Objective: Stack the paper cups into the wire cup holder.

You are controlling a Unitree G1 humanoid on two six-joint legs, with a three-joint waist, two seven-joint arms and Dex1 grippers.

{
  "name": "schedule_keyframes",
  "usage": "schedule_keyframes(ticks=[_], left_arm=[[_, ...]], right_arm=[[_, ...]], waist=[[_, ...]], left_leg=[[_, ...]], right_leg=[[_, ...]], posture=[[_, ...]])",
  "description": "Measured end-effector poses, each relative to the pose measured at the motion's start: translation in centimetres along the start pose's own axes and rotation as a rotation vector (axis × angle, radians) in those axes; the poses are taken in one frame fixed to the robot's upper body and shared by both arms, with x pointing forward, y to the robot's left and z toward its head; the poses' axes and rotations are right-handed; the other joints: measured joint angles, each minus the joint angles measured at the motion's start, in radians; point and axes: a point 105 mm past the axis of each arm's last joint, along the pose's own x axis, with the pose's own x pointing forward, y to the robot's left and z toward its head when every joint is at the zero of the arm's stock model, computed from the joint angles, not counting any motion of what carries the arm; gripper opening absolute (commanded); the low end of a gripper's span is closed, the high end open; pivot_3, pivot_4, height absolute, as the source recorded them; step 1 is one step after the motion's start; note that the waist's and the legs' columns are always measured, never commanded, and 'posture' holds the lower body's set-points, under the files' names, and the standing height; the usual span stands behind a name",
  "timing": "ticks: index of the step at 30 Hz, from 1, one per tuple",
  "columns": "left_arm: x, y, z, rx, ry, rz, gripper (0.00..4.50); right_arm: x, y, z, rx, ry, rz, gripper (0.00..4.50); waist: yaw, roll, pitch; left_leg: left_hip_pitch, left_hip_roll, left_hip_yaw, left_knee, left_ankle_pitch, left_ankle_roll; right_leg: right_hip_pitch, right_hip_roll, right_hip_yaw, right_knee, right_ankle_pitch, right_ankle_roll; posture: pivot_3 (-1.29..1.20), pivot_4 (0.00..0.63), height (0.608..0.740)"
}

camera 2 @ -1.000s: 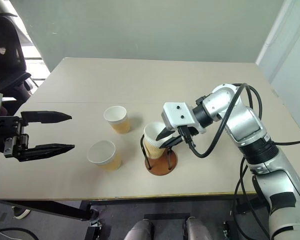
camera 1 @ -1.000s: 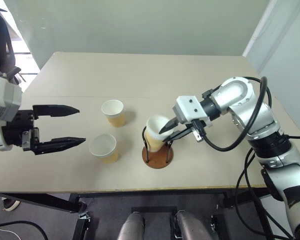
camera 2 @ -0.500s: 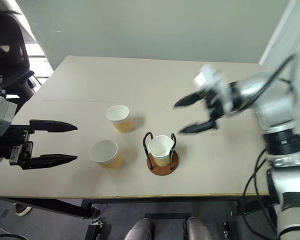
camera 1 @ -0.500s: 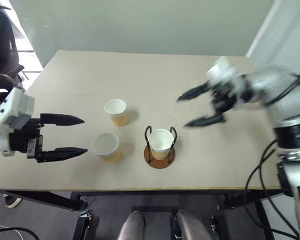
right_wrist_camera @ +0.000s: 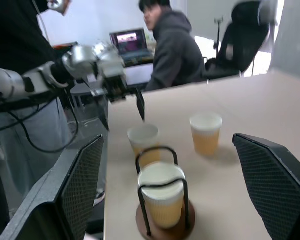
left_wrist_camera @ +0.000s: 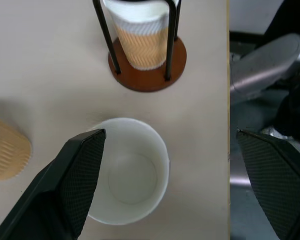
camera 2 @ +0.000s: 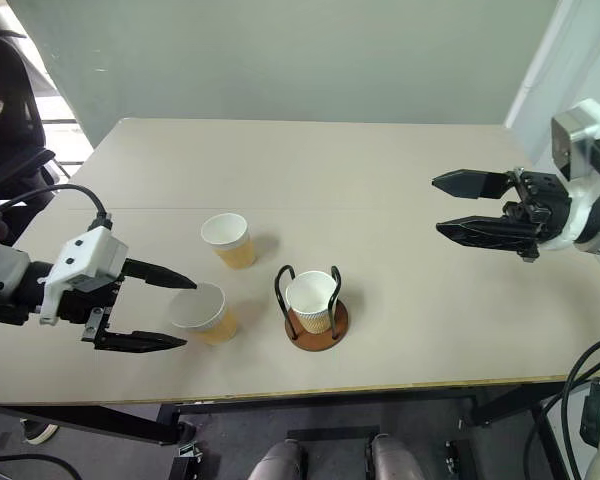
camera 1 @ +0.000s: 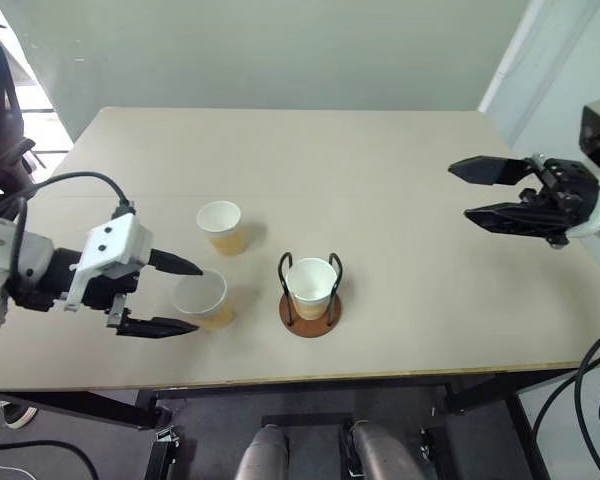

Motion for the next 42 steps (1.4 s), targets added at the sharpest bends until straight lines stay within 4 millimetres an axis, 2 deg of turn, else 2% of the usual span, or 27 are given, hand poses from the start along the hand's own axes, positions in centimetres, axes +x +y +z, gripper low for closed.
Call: schedule_keyframes(ticks=[5, 13, 14, 15, 20, 26, 32, 34, 37, 41, 42], left_arm=[[0.3, 0.3, -0.9, 0.022, 0.063, -0.021, 4.50], [1.4, 0.2, -1.2, 0.037, 0.078, -0.065, 4.50], [1.7, 0.1, -1.4, 0.033, 0.081, -0.074, 4.13], [1.9, 0.0, -1.6, 0.029, 0.086, -0.083, 3.96], [2.9, -0.2, -2.3, 0.046, 0.132, -0.111, 2.26], [4.0, 0.2, -3.3, 0.063, 0.166, -0.103, 0.03], [3.7, 0.7, -2.8, 0.089, 0.171, -0.085, 0.03], [3.6, 0.7, -2.4, 0.088, 0.155, -0.089, 0.03], [2.9, 1.1, -0.5, 0.105, 0.084, -0.096, 0.03], [1.4, 2.0, 4.2, 0.209, -0.045, -0.086, 0.03], [0.9, 2.3, 6.6, 0.283, -0.098, -0.093, 0.03]], right_arm=[[-0.4, 0.1, -0.6, 0.015, 0.021, -0.044, 4.19], [-0.5, 0.2, -0.6, -0.008, 0.037, -0.073, 4.19], [-0.5, 0.2, -0.6, -0.012, 0.041, -0.076, 4.23], [-0.6, 0.2, -0.6, -0.017, 0.044, -0.080, 4.23], [-0.6, 0.1, -0.5, -0.028, 0.047, -0.090, 4.23], [-0.6, 0.0, -0.4, -0.044, 0.045, -0.102, 4.23], [-0.7, 0.0, -0.2, -0.060, 0.051, -0.108, 4.23], [-0.8, 0.1, -0.2, -0.066, 0.065, -0.107, 4.23], [-0.9, 0.7, -0.4, -0.063, 0.091, -0.083, 4.23], [-0.9, 1.4, 0.1, -0.075, 0.097, -0.053, 4.23], [-1.3, 1.4, 0.3, -0.084, 0.108, -0.067, 4.23]], waist=[[-0.001, 0.000, 0.000], [0.000, 0.000, 0.000], [0.000, 0.000, 0.000], [0.000, 0.000, 0.000], [0.000, 0.000, 0.000], [0.000, 0.000, 0.000], [0.000, 0.000, 0.000], [0.001, 0.000, 0.000], [0.004, 0.000, 0.000], [0.007, 0.000, 0.000], [0.010, -0.001, 0.000]], left_leg=[[0.000, -0.001, 0.003, 0.001, 0.000, 0.000], [-0.001, -0.001, 0.003, 0.000, -0.002, 0.003], [-0.001, -0.001, 0.003, 0.000, -0.002, 0.003], [-0.001, -0.001, 0.003, 0.001, -0.002, 0.003], [-0.001, -0.001, 0.003, 0.001, -0.002, 0.003], [-0.001, -0.001, 0.003, 0.001, -0.002, 0.003], [-0.001, -0.001, 0.004, 0.001, -0.002, 0.003], [-0.001, -0.001, 0.004, 0.001, -0.002, 0.003], [-0.002, -0.001, 0.004, 0.002, -0.002, 0.003], [-0.003, -0.002, 0.004, 0.004, -0.002, 0.003], [-0.004, -0.002, 0.003, 0.005, -0.002, 0.003]], right_leg=[[0.000, 0.000, 0.005, -0.002, 0.000, 0.000], [-0.001, 0.000, 0.005, -0.002, 0.000, 0.001], [-0.001, 0.000, 0.005, -0.003, 0.000, 0.001], [-0.001, 0.000, 0.005, -0.002, 0.000, 0.001], [-0.001, 0.000, 0.005, -0.002, 0.000, 0.002], [-0.001, 0.000, 0.005, -0.002, 0.001, 0.003], [-0.001, 0.000, 0.005, -0.003, 0.001, 0.003], [-0.001, 0.000, 0.005, -0.003, 0.001, 0.004], [-0.001, 0.000, 0.005, -0.003, 0.001, 0.004], [0.000, 0.000, 0.005, -0.003, 0.001, 0.004], [0.000, 0.000, 0.005, -0.003, 0.002, 0.005]], posture=[[0.00, 0.150, 0.740], [0.00, 0.150, 0.740], [0.00, 0.150, 0.740], [0.00, 0.150, 0.740], [0.00, 0.150, 0.740], [0.00, 0.150, 0.740], [0.00, 0.150, 0.740], [0.00, 0.150, 0.740], [0.00, 0.150, 0.740], [0.00, 0.150, 0.740], [0.00, 0.150, 0.740]])
